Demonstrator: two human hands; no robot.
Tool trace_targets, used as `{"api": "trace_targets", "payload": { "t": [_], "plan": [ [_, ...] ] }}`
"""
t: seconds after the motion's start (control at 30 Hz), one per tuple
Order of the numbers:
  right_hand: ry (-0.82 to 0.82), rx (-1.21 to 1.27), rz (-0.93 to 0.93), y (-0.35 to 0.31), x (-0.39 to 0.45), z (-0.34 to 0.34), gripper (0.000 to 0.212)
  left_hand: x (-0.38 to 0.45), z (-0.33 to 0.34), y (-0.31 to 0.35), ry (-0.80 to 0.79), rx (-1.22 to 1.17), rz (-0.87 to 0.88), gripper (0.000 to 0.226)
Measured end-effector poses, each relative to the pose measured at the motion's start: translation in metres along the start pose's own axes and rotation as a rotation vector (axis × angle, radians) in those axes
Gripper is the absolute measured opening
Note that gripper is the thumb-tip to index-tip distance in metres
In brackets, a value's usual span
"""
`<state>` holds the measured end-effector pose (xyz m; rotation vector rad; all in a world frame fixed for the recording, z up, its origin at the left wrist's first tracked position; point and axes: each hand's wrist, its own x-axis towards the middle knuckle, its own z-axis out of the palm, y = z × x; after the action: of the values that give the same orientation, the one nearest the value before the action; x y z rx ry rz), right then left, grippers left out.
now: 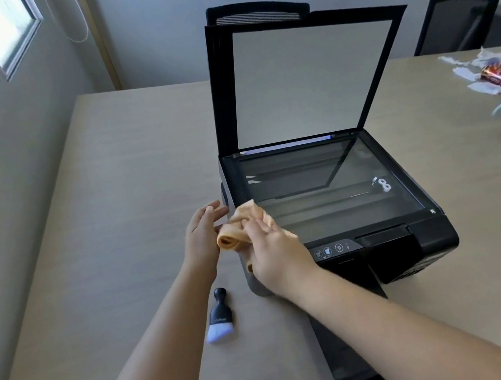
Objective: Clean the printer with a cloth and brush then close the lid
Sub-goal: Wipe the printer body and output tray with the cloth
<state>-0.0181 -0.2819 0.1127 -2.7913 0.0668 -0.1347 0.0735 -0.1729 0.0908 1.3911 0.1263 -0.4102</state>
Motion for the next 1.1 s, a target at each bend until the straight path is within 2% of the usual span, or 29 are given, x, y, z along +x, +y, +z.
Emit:
{"api": "trace_targets", "payload": {
  "t": [0.1,0.17,0.3,0.43,0.53,0.7,0.8,0.93,1.0,1.1],
  "plan": [
    [-0.139,-0.006,0.102,0.0,0.054,-0.01,0.034,0.004,-0.006,-0.008,0.056,0.065,0.039,0.027],
    [-0.168,-0.036,0.132,0.002,0.092,-0.01,0.036,0.002,-0.009,-0.016,0.039,0.168,0.061,0.027],
    [-0.214,-0.015,0.209,0.012,0.153,-0.004,0.042,-0.009,-0.009,-0.025,-0.066,0.4,0.135,0.024],
    [-0.226,0.055,0.211,0.015,0.165,-0.011,0.043,-0.014,-0.006,-0.03,-0.144,0.464,0.142,0.037],
    [-0.253,0.004,0.191,0.008,0.131,-0.012,0.043,-0.018,-0.009,-0.039,-0.185,0.463,0.162,0.043],
    [-0.291,0.023,0.132,-0.01,0.015,-0.036,0.042,-0.023,-0.014,-0.055,-0.052,0.488,0.232,0.027],
    [-0.215,0.022,0.033,-0.006,-0.04,-0.028,0.047,-0.035,-0.008,-0.054,-0.006,0.369,0.28,0.04],
    [-0.111,0.155,-0.028,0.008,-0.094,-0.01,0.047,-0.054,0.006,-0.054,0.047,0.492,0.516,0.056],
    [-0.103,0.221,0.03,0.016,-0.12,-0.008,0.038,-0.065,0.013,-0.063,0.03,0.529,0.597,0.055],
    [-0.057,0.455,0.38,0.045,-0.159,-0.011,0.012,-0.09,0.023,-0.083,0.005,0.488,0.562,0.058]
  ]
}}
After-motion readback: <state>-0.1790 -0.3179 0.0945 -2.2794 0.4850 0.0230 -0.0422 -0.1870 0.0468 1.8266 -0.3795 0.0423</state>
